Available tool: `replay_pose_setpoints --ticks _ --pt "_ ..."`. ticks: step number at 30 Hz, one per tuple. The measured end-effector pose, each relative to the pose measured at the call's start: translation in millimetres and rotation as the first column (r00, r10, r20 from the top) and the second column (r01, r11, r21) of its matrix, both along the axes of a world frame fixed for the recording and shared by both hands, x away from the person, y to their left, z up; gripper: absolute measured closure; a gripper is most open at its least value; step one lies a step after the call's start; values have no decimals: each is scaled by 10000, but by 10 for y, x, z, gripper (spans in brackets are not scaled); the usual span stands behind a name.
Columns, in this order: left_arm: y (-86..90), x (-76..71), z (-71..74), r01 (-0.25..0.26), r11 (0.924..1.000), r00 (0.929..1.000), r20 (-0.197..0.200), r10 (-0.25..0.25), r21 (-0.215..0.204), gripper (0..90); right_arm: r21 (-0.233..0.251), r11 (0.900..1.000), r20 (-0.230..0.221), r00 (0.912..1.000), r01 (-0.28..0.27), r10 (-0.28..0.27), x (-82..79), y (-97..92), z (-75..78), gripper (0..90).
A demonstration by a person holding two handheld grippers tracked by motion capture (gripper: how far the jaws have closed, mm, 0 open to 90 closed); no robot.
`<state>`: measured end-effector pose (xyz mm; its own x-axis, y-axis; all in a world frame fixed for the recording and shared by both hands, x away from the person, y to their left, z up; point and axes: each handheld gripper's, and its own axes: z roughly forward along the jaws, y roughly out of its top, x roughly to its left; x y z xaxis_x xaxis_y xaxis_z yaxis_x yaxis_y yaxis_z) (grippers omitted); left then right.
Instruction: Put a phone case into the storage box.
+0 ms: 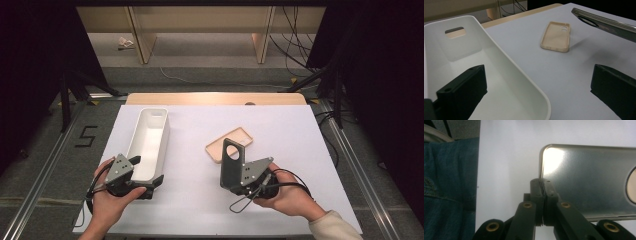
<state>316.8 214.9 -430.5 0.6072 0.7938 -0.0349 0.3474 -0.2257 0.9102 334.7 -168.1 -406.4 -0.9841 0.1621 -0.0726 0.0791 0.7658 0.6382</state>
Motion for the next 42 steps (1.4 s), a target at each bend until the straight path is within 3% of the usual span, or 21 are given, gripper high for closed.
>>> replay_pose_setpoints --ticks 6,9,19,26,42 --pt "-15 3 -3 19 10000 10000 -44 -19 -12 2 497 9987 -26 10000 -57 59 9 -11 -1 897" --pt "-34 0 10 62 10000 10000 -30 -62 -64 2 520 9986 8 10000 -69 68 11 -13 -2 897" --pt "-150 77 153 225 9977 9994 -266 -242 -642 29 917 9958 165 9999 -56 41 25 -28 9 897" --pt "-340 239 293 470 9976 9975 -508 -496 -517 56 1155 9933 238 9997 1 -29 27 -43 20 897" --pt "-831 568 503 1231 9891 9861 -1025 -1311 -813 115 1352 9908 470 9989 3 -68 30 -40 37 896"
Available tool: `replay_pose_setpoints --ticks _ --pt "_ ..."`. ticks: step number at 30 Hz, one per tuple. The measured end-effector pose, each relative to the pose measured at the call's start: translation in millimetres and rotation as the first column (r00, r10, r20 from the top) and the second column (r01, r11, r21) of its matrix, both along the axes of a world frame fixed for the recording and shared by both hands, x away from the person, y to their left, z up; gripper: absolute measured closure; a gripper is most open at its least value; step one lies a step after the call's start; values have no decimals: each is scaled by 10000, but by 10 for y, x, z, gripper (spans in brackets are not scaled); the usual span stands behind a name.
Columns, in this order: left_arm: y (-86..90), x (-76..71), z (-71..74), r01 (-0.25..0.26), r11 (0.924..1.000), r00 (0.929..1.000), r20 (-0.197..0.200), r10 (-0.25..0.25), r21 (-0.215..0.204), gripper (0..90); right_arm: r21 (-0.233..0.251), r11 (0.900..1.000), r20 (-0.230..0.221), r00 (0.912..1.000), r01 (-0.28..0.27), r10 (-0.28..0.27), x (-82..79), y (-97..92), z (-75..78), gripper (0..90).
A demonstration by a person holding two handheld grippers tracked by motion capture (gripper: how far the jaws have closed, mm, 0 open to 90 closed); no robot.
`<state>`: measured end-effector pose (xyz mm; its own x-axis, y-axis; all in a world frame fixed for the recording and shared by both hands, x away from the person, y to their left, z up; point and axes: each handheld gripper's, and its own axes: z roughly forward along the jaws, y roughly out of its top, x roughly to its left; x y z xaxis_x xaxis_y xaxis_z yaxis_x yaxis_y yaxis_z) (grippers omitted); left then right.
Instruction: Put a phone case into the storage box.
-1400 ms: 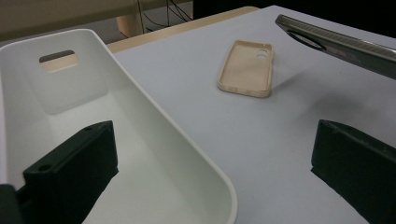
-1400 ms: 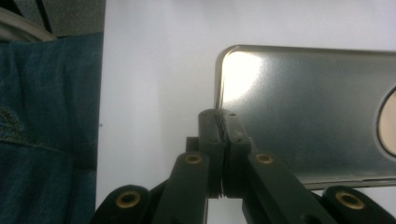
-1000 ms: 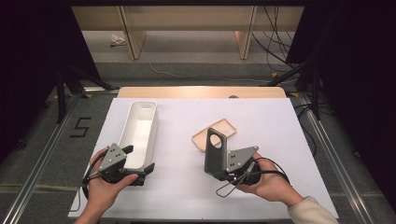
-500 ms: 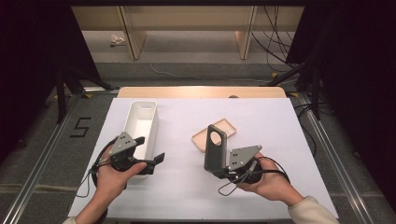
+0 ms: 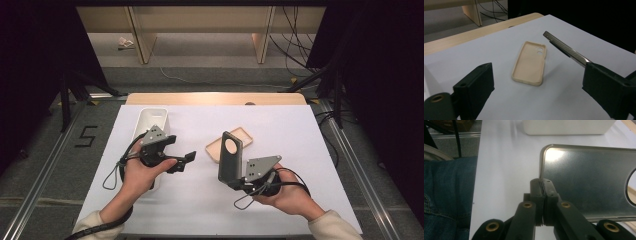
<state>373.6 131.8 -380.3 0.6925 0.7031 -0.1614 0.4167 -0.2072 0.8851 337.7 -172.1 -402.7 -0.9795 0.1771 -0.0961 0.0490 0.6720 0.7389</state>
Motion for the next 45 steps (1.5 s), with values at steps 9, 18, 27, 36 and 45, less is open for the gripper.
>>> replay_pose_setpoints --ticks 9,18,27,36,45 --pt "-250 105 17 489 9988 9980 -413 -485 79 131 -61 10000 -16 10000 -15 15 2 18 -8 896" --pt "-482 197 43 841 9964 9928 -861 -830 83 149 -45 10000 64 10000 2 -2 -3 24 0 896" --pt "-614 268 51 1043 9945 9889 -1073 -1025 121 153 6 10000 133 9999 -8 8 -5 28 8 896" --pt "-718 299 24 1132 9930 9851 -1342 -1078 333 155 -43 10000 186 9998 -24 25 -6 37 8 896" --pt "-792 430 -13 966 9946 9781 -1887 -879 376 173 -74 9999 275 9996 -96 98 -19 52 13 896"
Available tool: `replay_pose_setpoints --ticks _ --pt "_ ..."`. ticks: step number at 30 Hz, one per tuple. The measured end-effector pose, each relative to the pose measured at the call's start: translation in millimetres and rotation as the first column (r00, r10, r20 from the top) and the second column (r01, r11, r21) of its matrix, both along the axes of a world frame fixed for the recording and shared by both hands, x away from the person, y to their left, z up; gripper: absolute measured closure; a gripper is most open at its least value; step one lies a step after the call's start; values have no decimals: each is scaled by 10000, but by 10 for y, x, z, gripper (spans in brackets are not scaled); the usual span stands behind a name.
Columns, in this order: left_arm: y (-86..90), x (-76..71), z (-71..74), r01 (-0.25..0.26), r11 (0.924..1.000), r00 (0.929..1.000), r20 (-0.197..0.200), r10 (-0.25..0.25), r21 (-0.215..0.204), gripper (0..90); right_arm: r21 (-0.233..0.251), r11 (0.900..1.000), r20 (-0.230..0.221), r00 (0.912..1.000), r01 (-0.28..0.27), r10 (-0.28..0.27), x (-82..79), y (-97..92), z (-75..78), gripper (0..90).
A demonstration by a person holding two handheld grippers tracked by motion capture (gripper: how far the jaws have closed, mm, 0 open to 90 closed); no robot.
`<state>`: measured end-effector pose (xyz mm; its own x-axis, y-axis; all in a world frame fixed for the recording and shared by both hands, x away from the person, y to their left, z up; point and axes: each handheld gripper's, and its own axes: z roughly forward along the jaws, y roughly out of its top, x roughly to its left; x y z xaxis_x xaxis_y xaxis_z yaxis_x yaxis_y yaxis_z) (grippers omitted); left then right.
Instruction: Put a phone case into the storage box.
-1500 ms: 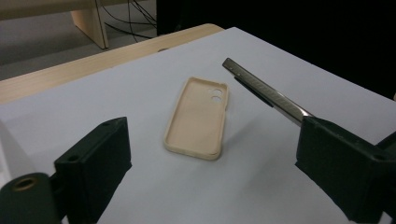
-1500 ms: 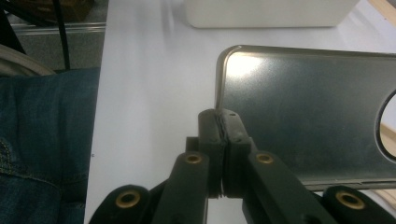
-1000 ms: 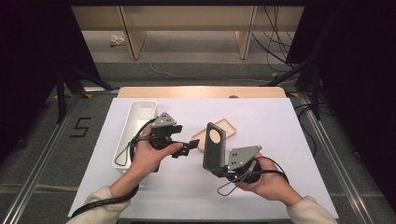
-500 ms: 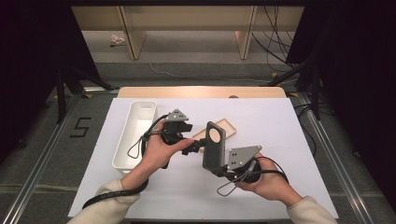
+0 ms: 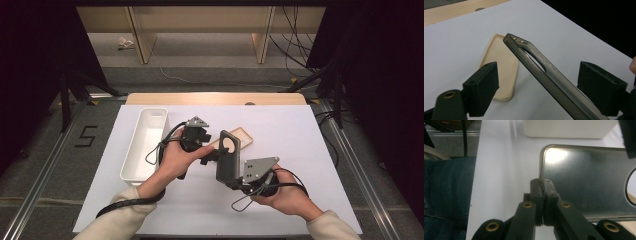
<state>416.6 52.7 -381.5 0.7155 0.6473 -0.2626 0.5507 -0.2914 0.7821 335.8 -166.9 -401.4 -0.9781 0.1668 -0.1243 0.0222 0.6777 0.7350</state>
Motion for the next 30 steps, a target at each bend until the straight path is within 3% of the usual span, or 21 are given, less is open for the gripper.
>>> replay_pose_setpoints --ticks 9,16,25,30 --pt "-87 203 17 -319 9992 9984 -466 331 258 214 -73 9999 105 9999 -85 85 -16 22 3 896" --pt "-161 295 1 -410 9988 9917 -1207 441 279 265 -68 9999 190 9998 -112 113 -17 21 5 896" --pt "-152 346 -63 -750 9965 9750 -2072 809 359 415 -139 9998 243 9996 -140 143 -22 28 7 896" --pt "-132 359 -71 -915 9957 9725 -2137 924 142 532 -193 9997 226 9996 -159 164 -25 33 1 896"
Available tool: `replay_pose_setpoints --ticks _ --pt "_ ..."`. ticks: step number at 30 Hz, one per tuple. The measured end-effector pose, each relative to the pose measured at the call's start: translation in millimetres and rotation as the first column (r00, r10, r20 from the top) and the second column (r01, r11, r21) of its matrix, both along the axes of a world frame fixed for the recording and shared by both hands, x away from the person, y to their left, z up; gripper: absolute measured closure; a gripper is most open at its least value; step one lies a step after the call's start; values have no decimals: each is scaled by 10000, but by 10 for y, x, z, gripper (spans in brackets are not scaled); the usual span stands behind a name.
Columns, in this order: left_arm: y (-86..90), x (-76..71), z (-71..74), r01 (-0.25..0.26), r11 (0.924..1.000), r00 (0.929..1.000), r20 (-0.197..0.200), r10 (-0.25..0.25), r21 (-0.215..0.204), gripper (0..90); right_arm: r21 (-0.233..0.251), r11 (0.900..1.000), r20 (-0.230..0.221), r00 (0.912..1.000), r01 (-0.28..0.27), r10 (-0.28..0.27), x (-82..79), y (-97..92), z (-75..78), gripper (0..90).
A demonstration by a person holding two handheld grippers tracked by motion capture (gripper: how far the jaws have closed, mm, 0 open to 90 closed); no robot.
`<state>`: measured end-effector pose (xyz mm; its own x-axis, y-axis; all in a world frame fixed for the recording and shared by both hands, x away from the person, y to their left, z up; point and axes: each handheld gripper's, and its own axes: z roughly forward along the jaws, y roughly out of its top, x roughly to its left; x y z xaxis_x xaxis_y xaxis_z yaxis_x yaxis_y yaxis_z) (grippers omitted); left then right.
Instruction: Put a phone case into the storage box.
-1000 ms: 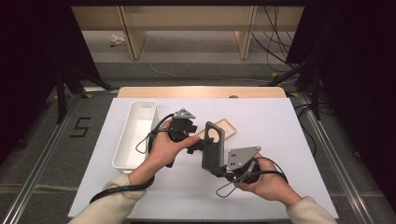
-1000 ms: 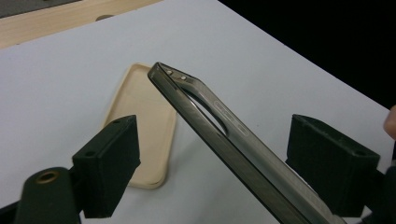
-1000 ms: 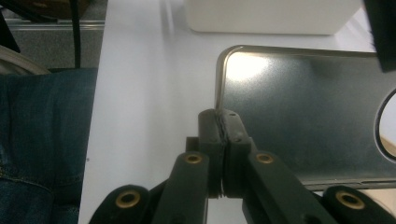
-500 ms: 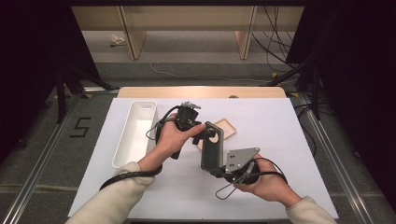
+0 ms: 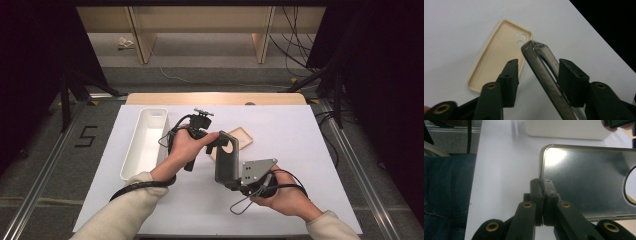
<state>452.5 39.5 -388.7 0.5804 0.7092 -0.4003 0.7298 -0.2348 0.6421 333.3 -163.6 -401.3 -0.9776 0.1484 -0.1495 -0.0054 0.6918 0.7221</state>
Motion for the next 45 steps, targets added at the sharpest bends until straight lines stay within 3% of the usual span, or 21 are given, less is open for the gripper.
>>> replay_pose_setpoints --ticks 4,8,13,20,21,22,24,25,28,31,40,45 --pt "33 6 38 -341 9987 9994 80 344 -369 640 -102 9999 24 10000 -75 75 1 7 -15 896" --pt "31 -8 62 -253 9992 9996 140 257 -311 666 -131 9999 22 9999 -100 100 0 14 -20 896" --pt "9 -31 92 -340 9980 9993 120 347 -540 704 -296 9994 26 9999 -164 165 2 31 -45 895" --pt "-33 -77 172 -214 9906 9997 46 222 -1353 795 -600 9981 52 9999 -105 109 18 63 -108 887" --pt "-47 -92 197 -76 9915 9997 202 103 -1298 812 -693 9976 72 10000 -55 60 21 69 -121 888" --pt "-67 -115 215 -60 9969 9967 802 123 -782 813 -724 9974 114 9999 1 7 27 68 -134 881" --pt "-78 -137 233 52 9974 9941 1083 26 -716 815 -703 9974 71 9999 137 -133 34 54 -133 838" --pt "-77 -147 245 123 9956 9941 1088 -22 -926 815 -677 9973 107 9996 269 -262 38 47 -128 812" --pt "-90 -171 290 177 9975 9857 1686 -60 -682 815 -294 9968 367 9966 746 -735 53 16 -102 693" --pt "-84 -179 312 127 9975 9779 2093 22 -698 815 72 9908 517 9894 1352 -1353 78 -16 -77 574" --pt "-20 -178 313 174 9961 9657 2596 56 -861 815 926 9664 391 9690 2396 -2440 138 -108 -40 340" --pt "32 -188 325 169 9965 9534 3015 86 -817 815 1315 9499 235 9571 2836 -2889 164 -161 -29 261"
